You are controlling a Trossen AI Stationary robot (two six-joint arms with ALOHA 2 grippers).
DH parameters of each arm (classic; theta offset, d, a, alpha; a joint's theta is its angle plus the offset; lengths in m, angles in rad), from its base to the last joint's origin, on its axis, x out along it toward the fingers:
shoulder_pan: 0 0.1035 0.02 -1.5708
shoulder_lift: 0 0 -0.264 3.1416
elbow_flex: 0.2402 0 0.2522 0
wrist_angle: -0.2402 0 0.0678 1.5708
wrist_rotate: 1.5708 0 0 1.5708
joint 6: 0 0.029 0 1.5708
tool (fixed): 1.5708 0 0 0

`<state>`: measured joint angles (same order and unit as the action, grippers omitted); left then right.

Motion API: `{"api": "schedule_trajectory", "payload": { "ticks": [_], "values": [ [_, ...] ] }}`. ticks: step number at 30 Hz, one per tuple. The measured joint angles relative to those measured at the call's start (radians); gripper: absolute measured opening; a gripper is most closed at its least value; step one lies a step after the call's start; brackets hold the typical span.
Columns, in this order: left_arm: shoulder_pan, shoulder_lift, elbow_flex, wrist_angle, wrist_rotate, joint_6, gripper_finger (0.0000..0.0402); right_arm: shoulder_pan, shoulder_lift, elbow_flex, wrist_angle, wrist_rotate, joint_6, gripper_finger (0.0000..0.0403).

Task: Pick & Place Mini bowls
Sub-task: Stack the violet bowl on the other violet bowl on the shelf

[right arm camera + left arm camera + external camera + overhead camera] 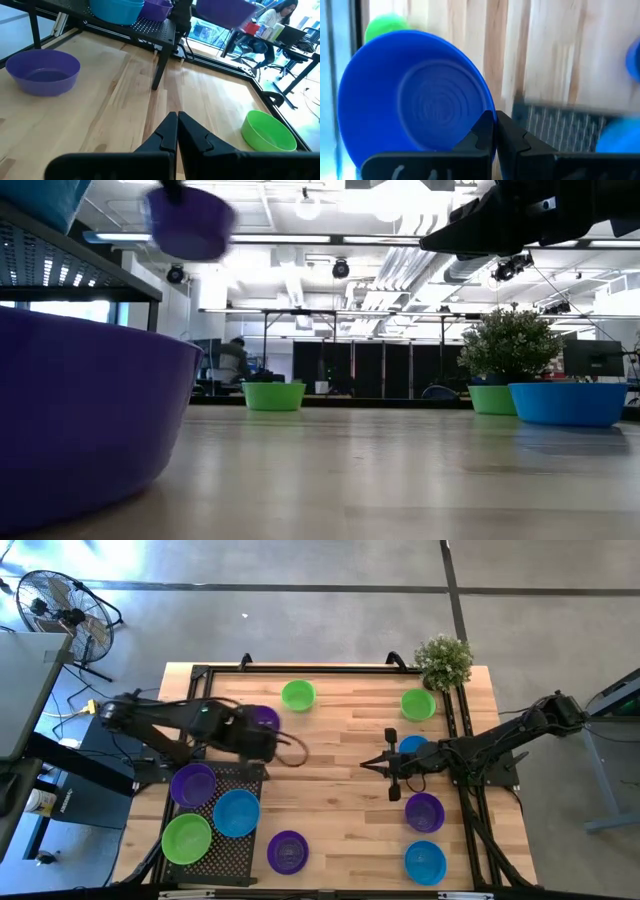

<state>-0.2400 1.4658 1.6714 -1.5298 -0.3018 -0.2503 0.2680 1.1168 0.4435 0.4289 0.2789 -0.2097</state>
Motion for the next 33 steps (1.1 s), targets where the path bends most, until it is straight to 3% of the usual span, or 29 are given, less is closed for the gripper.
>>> {"api": "schedule_trajectory", "payload": {
  "ticks": [10, 23, 33],
  "values": [
    [-0.245, -0.09, 0.001, -0.042, -0.015, -0.176, 0.0001, 0.0, 0.0, 0.0, 0.011, 0.0, -0.001, 0.0],
    [-0.608, -0.102, 0.001, -0.041, 0.043, -0.439, 0.0001, 0.0, 0.0, 0.0, 0.01, -0.001, -0.001, 0.0],
    [-0.795, -0.168, -0.046, -0.041, -0.046, -0.661, 0.0, 0.0, 0.0, 0.0, 0.009, -0.001, 0.0, 0.0]
  ]
}}
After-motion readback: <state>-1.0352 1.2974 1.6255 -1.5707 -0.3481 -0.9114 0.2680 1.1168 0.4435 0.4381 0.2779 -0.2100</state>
